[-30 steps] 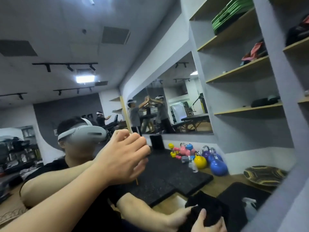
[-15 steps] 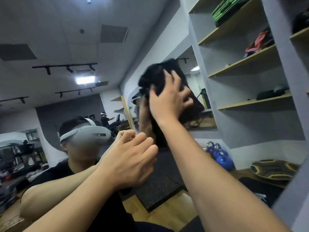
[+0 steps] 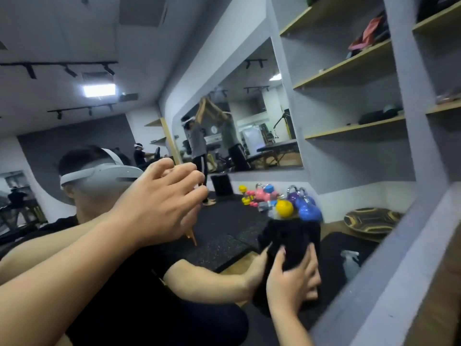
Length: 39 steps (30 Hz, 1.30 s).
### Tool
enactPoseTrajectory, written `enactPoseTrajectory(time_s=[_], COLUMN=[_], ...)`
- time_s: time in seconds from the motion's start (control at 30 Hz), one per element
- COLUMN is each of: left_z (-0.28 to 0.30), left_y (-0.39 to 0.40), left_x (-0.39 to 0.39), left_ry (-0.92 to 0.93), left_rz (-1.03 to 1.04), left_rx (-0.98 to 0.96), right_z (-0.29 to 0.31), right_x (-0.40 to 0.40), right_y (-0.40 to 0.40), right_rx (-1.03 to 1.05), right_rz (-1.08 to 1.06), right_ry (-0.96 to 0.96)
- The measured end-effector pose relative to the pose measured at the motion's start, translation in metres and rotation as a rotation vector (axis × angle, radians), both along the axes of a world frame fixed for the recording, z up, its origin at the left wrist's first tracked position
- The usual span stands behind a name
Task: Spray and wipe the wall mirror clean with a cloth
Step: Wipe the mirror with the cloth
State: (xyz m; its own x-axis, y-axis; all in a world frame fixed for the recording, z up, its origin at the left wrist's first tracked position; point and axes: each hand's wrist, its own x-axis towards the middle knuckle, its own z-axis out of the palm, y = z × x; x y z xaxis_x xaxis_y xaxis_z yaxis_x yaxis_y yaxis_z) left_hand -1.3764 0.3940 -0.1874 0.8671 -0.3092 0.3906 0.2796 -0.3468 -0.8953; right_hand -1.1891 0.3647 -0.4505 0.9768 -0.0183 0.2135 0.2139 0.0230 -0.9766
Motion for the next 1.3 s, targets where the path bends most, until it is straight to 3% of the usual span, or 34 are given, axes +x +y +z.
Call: enactPoseTrajectory(time_s=[0.13,0.3,0.37,0.53,0.63,0.7,0.8,0.97,1.07,1.17,1.3], left_z=[-0.001,-0.002,-0.002,-0.003,-0.002,-0.002,-0.002,-0.005,-0.024,-0.046,-0.05], left_y=[0.002,-0.001,-0.001,0.0,0.0,0.002,0.002,-0.006,-0.015,-0.008,-0.001], left_x=[-0.001,0.002,0.001,0.002,0.001,0.0,0.0,0.006,0.023,0.028,0.027], left_ry=[-0.014,-0.004,-0.012,-0.005,-0.006,-0.01,-0.005,-0.109,-0.118,-0.06,-0.071], left_rz=[0.038,0.077,0.071,0.046,0.033,0.035,0.05,0.061,0.082,0.107,0.148], left_rx=[0.001,-0.016,-0.005,0.015,0.024,0.03,0.033,0.045,0.001,-0.044,-0.059], right_z=[-0.066,-0.049,-0.019,0.085,0.099,0.082,0.033,-0.078,-0.096,-0.06,0.04], right_x=[-0.007,-0.012,-0.024,-0.078,-0.085,-0.071,-0.046,-0.016,0.003,0.012,0.011], right_y=[-0.006,-0.008,-0.007,-0.006,-0.011,-0.011,-0.006,-0.009,-0.015,-0.015,-0.013], right_rx=[-0.04,-0.088,-0.063,-0.034,-0.081,-0.063,-0.045,-0.062,-0.122,-0.119,-0.052], right_rz=[0.073,0.106,0.071,0.095,0.126,0.096,0.053,0.067,0.143,0.132,0.08], right_ry=[0.406,0.387,0.244,-0.35,-0.628,-0.681,-0.491,0.282,0.541,0.498,0.009])
